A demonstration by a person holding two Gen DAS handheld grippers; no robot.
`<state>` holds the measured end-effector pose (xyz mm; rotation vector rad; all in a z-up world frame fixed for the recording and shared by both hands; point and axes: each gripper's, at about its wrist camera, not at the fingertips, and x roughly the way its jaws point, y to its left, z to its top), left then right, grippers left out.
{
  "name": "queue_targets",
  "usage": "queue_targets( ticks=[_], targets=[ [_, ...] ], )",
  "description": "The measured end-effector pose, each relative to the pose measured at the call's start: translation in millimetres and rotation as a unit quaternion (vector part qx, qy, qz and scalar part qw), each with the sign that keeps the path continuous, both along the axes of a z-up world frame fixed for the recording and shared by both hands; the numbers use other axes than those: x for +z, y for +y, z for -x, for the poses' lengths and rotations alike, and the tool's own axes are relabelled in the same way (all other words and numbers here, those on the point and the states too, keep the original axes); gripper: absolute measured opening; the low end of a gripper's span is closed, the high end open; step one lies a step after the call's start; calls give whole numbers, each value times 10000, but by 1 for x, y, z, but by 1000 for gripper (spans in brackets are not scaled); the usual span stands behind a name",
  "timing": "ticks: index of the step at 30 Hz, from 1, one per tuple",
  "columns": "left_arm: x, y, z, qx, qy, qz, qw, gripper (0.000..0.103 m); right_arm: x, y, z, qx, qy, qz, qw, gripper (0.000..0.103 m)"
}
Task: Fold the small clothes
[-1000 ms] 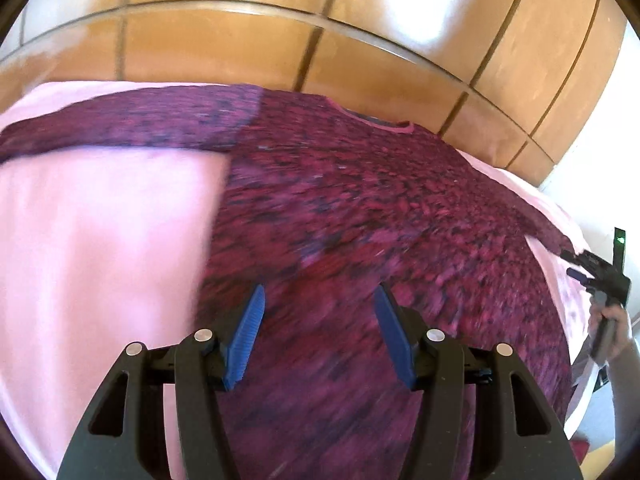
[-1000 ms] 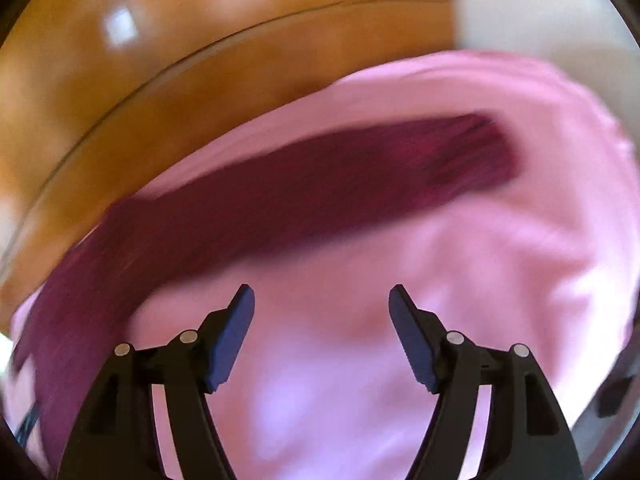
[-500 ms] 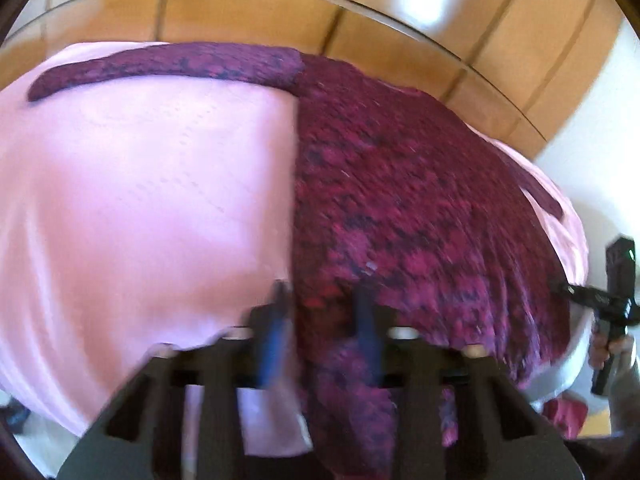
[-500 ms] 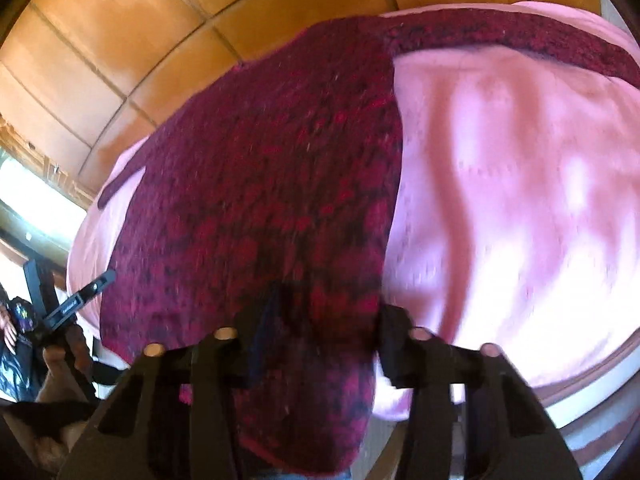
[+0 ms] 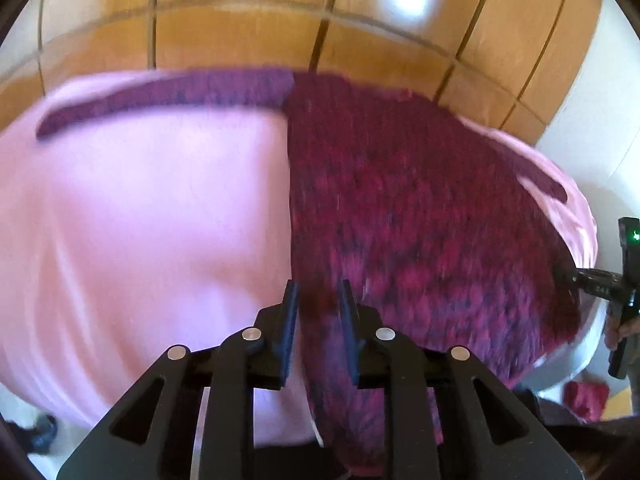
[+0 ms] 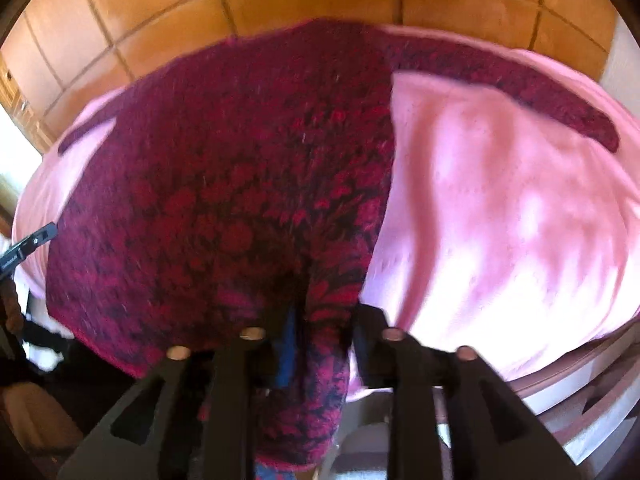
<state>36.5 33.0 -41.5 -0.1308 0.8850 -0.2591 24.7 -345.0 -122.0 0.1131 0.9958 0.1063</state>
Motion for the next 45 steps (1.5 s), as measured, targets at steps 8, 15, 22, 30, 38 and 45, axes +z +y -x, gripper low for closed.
queue_targets(
  ticks=[8,15,22,30,38,45],
  targets=[
    [17,-49,-56,89,-529,17,9986,53,38,14,-41,-700,-878,787,9906,72],
    [-15,-91,-92,-79,-242,-449,9987,55,7,41,-76,-582,-661,999,9911,74],
    [-29,-89,-92,-101,-386,-389,9984,64,-12,43,-88,-733,-665,1004,9900,79],
    [-29,-89,-91,-85,-436,-382,9983,66,-13,48,-86,-763,-757,1156,9875,81],
    [-30,-89,-91,-87,-437,-383,9983,68,-14,52,-83,-808,-811,1209,9860,82],
    [-31,-92,-93,-95,-430,-486,9978,73,-11,45,-81,-647,-831,965,9897,83]
  ],
)
